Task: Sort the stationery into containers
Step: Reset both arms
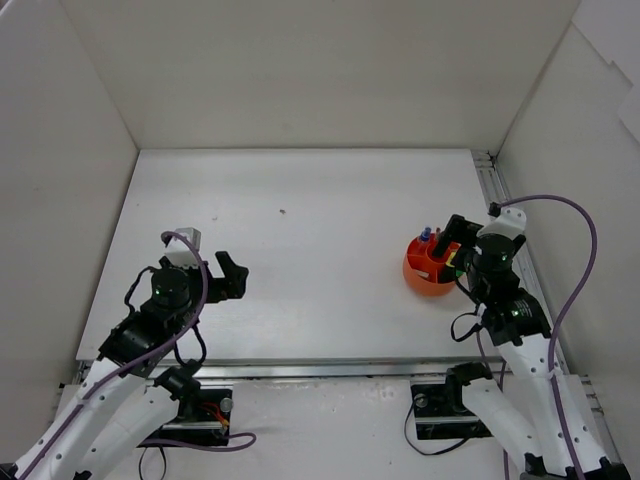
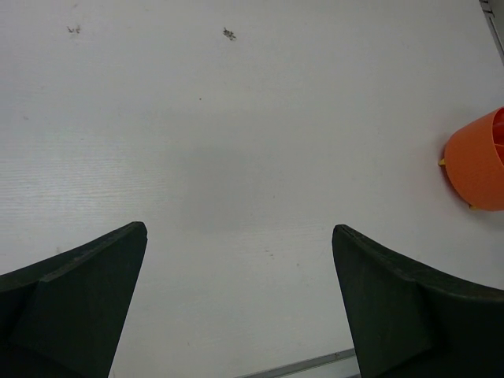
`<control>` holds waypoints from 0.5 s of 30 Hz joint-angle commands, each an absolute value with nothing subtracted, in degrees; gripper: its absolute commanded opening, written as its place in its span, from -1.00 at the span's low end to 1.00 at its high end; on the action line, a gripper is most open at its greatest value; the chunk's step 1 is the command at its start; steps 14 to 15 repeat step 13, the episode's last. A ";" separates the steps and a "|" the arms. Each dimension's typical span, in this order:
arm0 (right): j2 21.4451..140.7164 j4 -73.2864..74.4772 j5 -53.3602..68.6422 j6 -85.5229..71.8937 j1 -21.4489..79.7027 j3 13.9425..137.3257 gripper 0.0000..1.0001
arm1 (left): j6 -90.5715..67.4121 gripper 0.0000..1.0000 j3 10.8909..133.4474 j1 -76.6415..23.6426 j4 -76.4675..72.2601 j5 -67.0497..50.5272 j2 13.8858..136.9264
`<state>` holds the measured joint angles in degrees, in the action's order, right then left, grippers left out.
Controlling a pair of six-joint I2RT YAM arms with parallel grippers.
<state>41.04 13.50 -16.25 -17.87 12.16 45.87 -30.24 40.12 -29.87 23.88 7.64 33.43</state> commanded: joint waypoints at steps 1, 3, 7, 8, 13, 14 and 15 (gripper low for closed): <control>38.42 13.09 -14.24 -17.05 12.57 46.23 0.96 | -31.02 0.99 43.42 -29.44 25.75 10.72 33.22; 37.62 13.79 -15.11 -17.14 12.65 45.97 0.96 | -31.38 0.99 43.68 -29.44 26.01 10.81 33.48; 35.87 17.74 -18.71 -18.19 12.66 46.58 0.96 | -31.73 0.99 44.30 -29.44 26.37 10.55 33.75; 35.60 17.93 -20.03 -18.28 12.57 46.58 0.96 | -31.73 0.99 44.12 -29.44 26.28 10.63 33.75; 32.53 19.68 -25.65 -19.69 12.57 46.32 0.96 | -31.90 0.99 43.77 -29.44 26.19 11.07 32.61; 32.53 19.68 -25.65 -19.69 12.57 46.32 0.96 | -31.90 0.99 43.77 -29.44 26.19 11.07 32.61; 32.53 19.68 -25.65 -19.69 12.57 46.32 0.96 | -31.90 0.99 43.77 -29.44 26.19 11.07 32.61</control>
